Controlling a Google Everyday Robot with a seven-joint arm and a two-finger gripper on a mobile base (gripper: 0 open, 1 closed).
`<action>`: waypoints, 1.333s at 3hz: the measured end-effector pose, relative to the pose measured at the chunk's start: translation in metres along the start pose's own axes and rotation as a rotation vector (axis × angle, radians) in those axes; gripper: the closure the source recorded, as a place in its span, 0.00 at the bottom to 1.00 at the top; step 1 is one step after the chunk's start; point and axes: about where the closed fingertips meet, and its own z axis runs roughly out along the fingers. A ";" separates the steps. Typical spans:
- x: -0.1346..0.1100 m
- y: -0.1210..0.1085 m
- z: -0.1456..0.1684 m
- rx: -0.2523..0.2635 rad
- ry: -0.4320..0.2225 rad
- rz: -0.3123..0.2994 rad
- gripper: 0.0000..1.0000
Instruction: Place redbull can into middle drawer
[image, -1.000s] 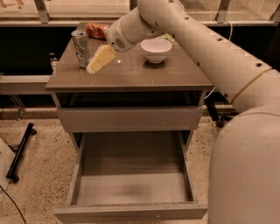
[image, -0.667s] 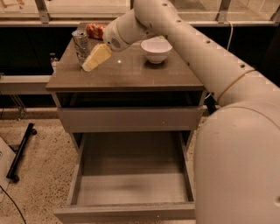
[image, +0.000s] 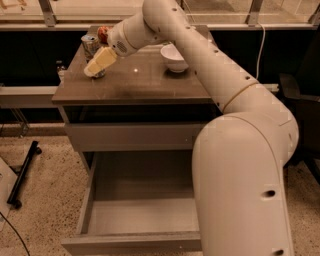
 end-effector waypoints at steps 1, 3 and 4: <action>-0.010 -0.007 0.022 -0.028 -0.043 -0.004 0.01; -0.021 -0.007 0.052 -0.080 -0.104 -0.004 0.33; -0.022 -0.006 0.054 -0.088 -0.120 -0.011 0.56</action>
Offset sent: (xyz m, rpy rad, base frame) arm 0.0332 0.0475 0.0014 0.0942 0.0160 0.0930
